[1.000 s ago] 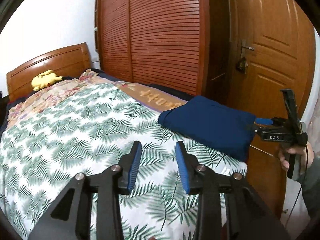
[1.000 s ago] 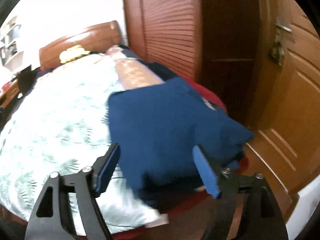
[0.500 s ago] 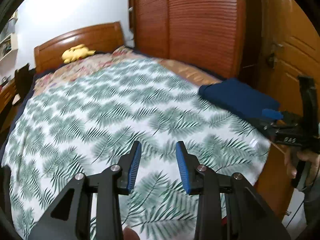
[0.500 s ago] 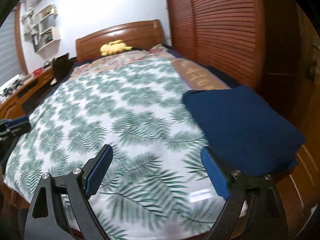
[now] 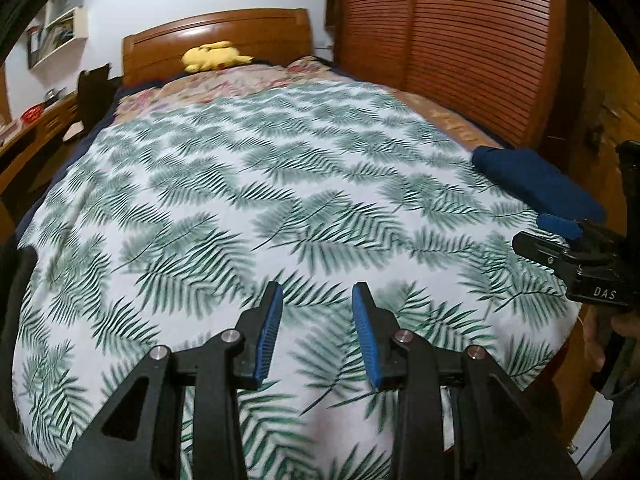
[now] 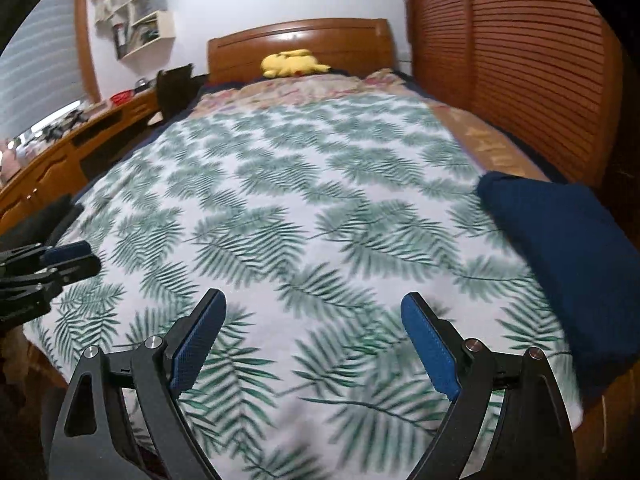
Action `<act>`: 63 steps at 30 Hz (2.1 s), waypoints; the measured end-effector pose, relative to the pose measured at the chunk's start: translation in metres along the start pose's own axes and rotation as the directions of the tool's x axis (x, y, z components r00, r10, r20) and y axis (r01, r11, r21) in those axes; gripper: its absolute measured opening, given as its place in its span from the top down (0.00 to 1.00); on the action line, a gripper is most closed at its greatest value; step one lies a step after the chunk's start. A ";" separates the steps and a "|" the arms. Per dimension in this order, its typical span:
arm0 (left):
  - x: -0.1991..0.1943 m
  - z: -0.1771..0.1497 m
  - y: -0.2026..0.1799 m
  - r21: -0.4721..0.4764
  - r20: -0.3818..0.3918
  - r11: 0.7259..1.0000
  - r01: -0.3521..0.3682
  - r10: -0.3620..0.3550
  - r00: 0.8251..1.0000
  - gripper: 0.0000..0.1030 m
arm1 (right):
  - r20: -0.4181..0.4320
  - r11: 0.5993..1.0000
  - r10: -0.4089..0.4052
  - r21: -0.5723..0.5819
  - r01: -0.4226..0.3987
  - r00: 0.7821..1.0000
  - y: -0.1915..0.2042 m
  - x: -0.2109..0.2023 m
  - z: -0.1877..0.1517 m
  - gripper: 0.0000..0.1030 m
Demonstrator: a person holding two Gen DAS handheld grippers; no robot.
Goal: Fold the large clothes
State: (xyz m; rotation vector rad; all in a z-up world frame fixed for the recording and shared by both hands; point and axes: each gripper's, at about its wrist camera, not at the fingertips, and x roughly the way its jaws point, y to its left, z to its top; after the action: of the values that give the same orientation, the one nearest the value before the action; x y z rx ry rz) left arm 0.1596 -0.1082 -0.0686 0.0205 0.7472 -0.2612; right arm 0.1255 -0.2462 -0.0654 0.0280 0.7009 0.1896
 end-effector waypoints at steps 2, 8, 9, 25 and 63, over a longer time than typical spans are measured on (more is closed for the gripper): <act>-0.004 -0.005 0.008 -0.015 -0.001 1.000 -0.024 0.024 1.000 0.66 | 0.000 1.000 0.018 -0.008 -0.018 1.000 0.010 0.004 -0.001 0.12; -0.028 -0.017 0.029 -0.055 0.018 0.995 -0.079 0.080 0.997 0.66 | -0.008 0.997 0.073 -0.029 -0.073 0.997 0.045 0.011 -0.003 0.10; -0.035 -0.018 0.032 -0.062 0.026 0.994 -0.085 0.087 0.996 0.66 | -0.004 0.996 0.080 -0.034 -0.080 0.997 0.051 0.009 -0.003 0.10; -0.152 -0.021 0.049 -0.127 0.229 0.982 -0.143 0.169 0.959 0.65 | 0.176 0.993 0.087 -0.088 -0.072 0.981 0.103 -0.079 0.012 0.10; -0.179 -0.031 0.056 -0.155 0.284 0.971 -0.181 0.220 0.933 0.64 | 0.275 0.994 0.073 -0.098 -0.047 0.959 0.112 -0.111 0.012 0.10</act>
State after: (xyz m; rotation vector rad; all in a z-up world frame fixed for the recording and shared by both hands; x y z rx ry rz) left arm 0.0267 -0.0095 0.0255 -0.0618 0.4533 -0.0183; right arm 0.0318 -0.1562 0.0249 -0.0109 0.4098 0.2700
